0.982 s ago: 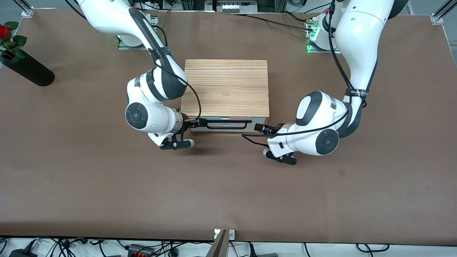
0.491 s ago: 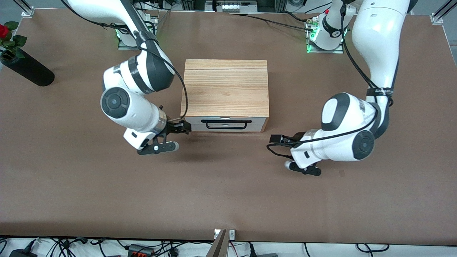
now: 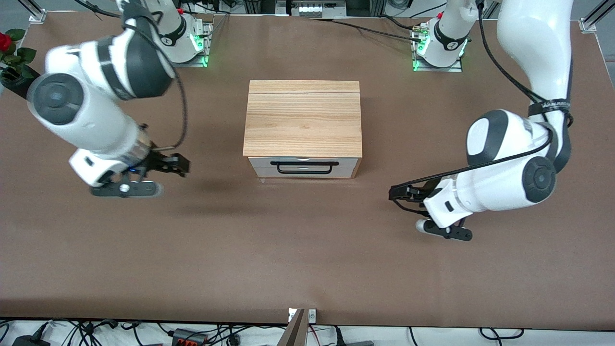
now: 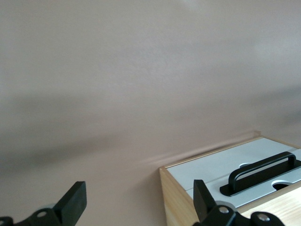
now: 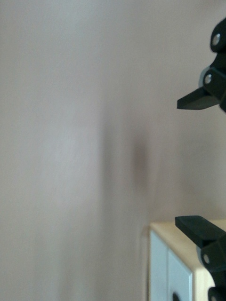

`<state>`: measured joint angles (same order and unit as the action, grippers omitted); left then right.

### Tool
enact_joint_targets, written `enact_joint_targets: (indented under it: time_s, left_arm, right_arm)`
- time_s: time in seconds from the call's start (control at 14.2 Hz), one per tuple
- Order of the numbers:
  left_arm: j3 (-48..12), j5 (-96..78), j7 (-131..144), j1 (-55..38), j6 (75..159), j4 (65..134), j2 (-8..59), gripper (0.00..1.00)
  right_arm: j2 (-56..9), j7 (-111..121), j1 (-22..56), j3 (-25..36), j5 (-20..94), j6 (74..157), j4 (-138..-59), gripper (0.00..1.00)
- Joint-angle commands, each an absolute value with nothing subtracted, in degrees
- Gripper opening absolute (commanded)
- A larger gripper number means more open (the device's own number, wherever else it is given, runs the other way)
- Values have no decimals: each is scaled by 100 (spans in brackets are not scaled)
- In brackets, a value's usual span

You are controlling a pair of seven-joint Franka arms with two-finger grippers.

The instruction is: Close drawer with both arms simultaneously

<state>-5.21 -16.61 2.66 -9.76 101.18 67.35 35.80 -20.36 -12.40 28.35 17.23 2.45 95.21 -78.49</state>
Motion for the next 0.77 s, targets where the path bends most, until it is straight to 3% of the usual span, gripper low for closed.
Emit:
enact_joint_targets:
  time_s: [0.0, 0.21, 0.35, 0.56, 0.7]
  left_arm:
    - [-510, -1354, 185, -854, 9880, 6812, 3322, 100]
    - [-501, -1354, 193, -607, 9651, 6777, 3305, 100]
    - [-501, -1354, 202, -397, 9370, 6768, 3218, 100]
    - [-492, -732, 229, -237, 9290, 6785, 2735, 100]
    - [-492, -554, 229, -203, 9001, 6776, 2506, 100]
  right_arm:
    - [-1504, -986, 2638, 1785, 71, 8914, -7954, 100]
    - [-1021, 85, 1751, 1433, 0, 8569, -8330, 100]
    - [-644, 228, 1356, 1224, 0, 8962, -8917, 100]
    - [-36, 176, 512, 231, -377, 9710, -9867, 100]
    - [44, 228, 317, 193, -360, 9747, -9879, 100]
